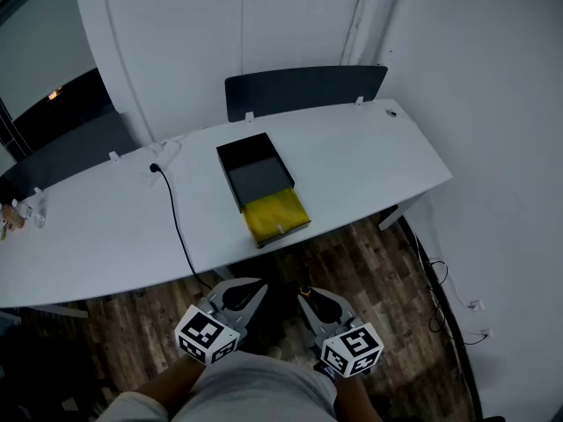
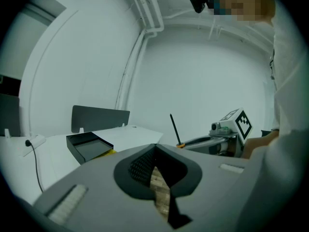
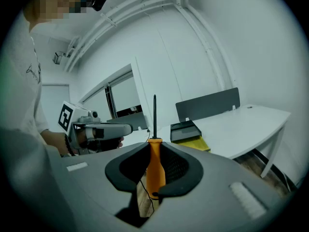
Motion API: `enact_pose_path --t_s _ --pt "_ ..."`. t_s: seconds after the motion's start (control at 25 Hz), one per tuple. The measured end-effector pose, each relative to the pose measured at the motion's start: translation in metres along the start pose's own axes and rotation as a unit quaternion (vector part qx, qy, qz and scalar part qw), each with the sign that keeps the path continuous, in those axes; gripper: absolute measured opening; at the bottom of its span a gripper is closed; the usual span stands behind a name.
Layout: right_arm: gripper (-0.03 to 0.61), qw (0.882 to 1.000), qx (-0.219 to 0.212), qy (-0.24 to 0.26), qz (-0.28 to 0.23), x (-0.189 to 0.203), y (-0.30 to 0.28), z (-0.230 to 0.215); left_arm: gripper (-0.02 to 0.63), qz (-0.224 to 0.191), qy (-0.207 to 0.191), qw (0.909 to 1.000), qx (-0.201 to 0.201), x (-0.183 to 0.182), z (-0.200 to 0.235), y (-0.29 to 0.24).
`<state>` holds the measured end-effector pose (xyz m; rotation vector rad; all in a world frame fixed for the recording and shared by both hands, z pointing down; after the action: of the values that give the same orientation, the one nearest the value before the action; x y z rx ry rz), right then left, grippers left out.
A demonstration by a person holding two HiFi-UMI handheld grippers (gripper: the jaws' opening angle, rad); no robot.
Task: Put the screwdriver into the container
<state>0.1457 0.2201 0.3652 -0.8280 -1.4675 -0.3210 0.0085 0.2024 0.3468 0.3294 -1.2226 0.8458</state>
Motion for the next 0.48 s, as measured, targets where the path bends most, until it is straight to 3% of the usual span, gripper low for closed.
enact_pose_path --t_s 0.48 --pt "0.086 1.0 0.009 -0.002 0.007 -0.036 -0.083 -0.064 0.0 0.004 0.0 0.9996 0.029 -0.047 0.075 -0.079"
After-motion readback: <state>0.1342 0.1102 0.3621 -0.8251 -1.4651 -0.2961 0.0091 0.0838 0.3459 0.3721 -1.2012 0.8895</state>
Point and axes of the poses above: the fingertips, and each gripper's own axes: y backward along the fingers, z to its left, x out of its underside, the point moved 4 cm from there along y, backward along the fingers, and after that the axes turned 10 degrees about y, right-handed, at the moved point
